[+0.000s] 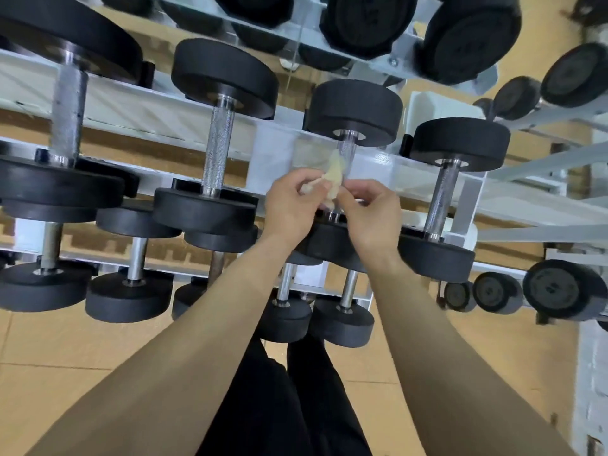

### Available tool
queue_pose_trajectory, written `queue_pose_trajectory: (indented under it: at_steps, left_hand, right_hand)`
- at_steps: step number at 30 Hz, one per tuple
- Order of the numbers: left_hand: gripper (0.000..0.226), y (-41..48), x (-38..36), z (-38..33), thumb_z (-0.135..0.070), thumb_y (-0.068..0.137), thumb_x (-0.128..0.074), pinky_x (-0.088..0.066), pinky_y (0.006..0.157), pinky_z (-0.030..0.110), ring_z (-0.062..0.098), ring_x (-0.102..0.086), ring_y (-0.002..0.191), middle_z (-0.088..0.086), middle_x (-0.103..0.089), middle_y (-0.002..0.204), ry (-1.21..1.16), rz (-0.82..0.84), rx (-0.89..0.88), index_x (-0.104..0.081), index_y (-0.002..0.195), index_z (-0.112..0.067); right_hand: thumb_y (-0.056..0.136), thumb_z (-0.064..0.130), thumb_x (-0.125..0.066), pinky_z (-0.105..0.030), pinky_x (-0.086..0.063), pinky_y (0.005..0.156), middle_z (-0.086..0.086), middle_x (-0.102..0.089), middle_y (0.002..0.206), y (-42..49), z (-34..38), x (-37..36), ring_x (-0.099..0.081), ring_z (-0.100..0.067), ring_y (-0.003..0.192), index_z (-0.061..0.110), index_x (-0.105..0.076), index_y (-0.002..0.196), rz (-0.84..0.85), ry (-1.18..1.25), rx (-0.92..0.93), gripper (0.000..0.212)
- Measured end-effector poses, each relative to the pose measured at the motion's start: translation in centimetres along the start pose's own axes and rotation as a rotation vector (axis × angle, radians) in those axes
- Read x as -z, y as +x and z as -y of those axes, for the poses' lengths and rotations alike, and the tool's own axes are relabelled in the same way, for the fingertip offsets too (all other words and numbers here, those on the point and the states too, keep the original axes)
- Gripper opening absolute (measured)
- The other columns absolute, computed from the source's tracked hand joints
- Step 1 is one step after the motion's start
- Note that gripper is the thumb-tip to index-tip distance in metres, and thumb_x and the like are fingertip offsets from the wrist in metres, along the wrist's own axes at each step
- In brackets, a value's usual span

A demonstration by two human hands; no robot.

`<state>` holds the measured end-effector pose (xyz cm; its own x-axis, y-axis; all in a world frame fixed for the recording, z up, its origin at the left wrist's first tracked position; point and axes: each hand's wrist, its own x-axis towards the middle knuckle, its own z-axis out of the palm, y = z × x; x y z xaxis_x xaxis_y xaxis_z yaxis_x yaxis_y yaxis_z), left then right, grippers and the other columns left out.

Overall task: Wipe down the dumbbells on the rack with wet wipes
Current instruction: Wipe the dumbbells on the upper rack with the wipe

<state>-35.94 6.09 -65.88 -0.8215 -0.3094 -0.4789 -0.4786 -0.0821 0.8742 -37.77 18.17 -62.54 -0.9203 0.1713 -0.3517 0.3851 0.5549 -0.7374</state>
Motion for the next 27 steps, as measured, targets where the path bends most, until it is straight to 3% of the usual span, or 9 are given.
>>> queue_pose_trajectory:
  at_steps: [2, 5, 9, 12, 14, 16, 18, 22, 27]
  left_hand:
    - [0.010, 1.8, -0.3, 0.6, -0.021, 0.089, -0.073, -0.060, 0.086, 0.041, 0.015, -0.070, 0.089, -0.010, -0.073, 0.092, 0.035, -0.086, 0.084, -0.071, 0.088, -0.030]
    - [0.017, 4.7, -1.8, 1.4, -0.015, 0.082, -0.070, -0.061, 0.087, 0.046, 0.023, -0.073, 0.087, -0.011, -0.069, 0.087, 0.026, -0.033, 0.200, -0.066, 0.080, -0.032]
    - [0.032, 7.3, -3.5, 0.6, -0.008, 0.093, -0.055, -0.060, 0.090, 0.046, 0.025, -0.070, 0.087, -0.006, -0.068, 0.088, -0.009, 0.062, 0.145, -0.074, 0.110, -0.028]
    - [0.034, 8.4, -4.2, 0.7, -0.015, 0.079, -0.045, -0.060, 0.083, 0.055, 0.031, -0.065, 0.071, 0.004, -0.069, 0.067, -0.021, 0.167, 0.142, -0.077, 0.075, -0.023]
    - [0.025, 8.7, -4.3, 1.4, -0.014, 0.072, -0.043, -0.059, 0.082, 0.058, 0.041, -0.066, 0.072, 0.023, -0.067, 0.072, 0.030, 0.216, 0.154, -0.067, 0.069, -0.005]
    - [0.022, 8.8, -3.2, 1.9, -0.011, 0.078, -0.048, -0.058, 0.080, 0.043, 0.034, -0.062, 0.071, 0.023, -0.066, 0.075, 0.161, 0.270, 0.109, -0.063, 0.078, 0.006]
    - [0.017, 8.5, -1.7, 2.3, -0.003, 0.088, -0.053, -0.044, 0.069, 0.026, 0.021, -0.053, 0.070, 0.006, -0.060, 0.069, 0.384, 0.433, 0.036, -0.064, 0.078, 0.005]
    - [0.037, 8.6, 0.0, 1.5, 0.002, 0.091, -0.056, -0.032, 0.053, 0.020, 0.014, -0.042, 0.060, -0.002, -0.044, 0.060, 0.685, 0.689, 0.004, -0.048, 0.058, -0.013]
    - [0.024, 9.2, -1.2, 0.8, 0.017, 0.081, -0.038, -0.043, 0.050, 0.016, 0.015, -0.045, 0.058, 0.013, -0.047, 0.075, 0.182, 0.537, 0.185, -0.058, 0.080, 0.005]
  right_hand:
    - [0.098, 0.019, -0.058, -0.023, -0.051, 0.085, 0.011, -0.069, 0.097, -0.6, -1.6, -1.0, -0.061, -0.002, 0.084, 0.028, -0.065, 0.096, -0.156, -0.027, -0.093, 0.012]
    - [0.094, 0.017, -0.046, -0.040, -0.053, 0.091, 0.002, -0.068, 0.100, -1.0, -2.7, -2.5, -0.063, -0.016, 0.092, 0.029, -0.061, 0.095, -0.300, -0.043, -0.103, 0.019]
    - [0.090, 0.022, -0.039, -0.042, -0.054, 0.082, 0.003, -0.066, 0.088, -0.8, -2.9, -2.9, -0.062, -0.020, 0.088, 0.025, -0.062, 0.087, -0.350, -0.077, -0.094, 0.023]
    - [0.087, 0.025, -0.034, -0.043, -0.053, 0.080, 0.000, -0.066, 0.087, -0.7, -3.1, -3.0, -0.061, -0.023, 0.087, 0.020, -0.064, 0.085, -0.342, -0.106, -0.079, 0.031]
    - [0.085, 0.026, -0.032, -0.043, -0.052, 0.079, -0.001, -0.066, 0.087, -0.6, -3.1, -3.1, -0.061, -0.023, 0.087, 0.017, -0.065, 0.084, -0.330, -0.115, -0.082, 0.034]
    - [0.085, 0.026, -0.031, -0.043, -0.052, 0.079, 0.000, -0.066, 0.086, -0.6, -3.1, -3.2, -0.061, -0.022, 0.086, 0.018, -0.064, 0.083, -0.324, -0.120, -0.087, 0.034]
    - [0.085, 0.025, -0.031, -0.043, -0.052, 0.078, -0.001, -0.066, 0.083, -0.6, -3.2, -3.1, -0.061, -0.022, 0.084, 0.019, -0.064, 0.081, -0.325, -0.123, -0.090, 0.033]
    - [0.084, 0.024, -0.031, -0.042, -0.053, 0.074, 0.000, -0.065, 0.081, -0.6, -2.9, -3.1, -0.060, -0.022, 0.081, 0.020, -0.063, 0.079, -0.328, -0.126, -0.096, 0.033]
    - [0.083, 0.024, -0.031, -0.041, -0.052, 0.075, 0.002, -0.065, 0.081, -0.5, -3.1, -3.1, -0.060, -0.024, 0.084, 0.019, -0.063, 0.078, -0.316, -0.123, -0.097, 0.033]
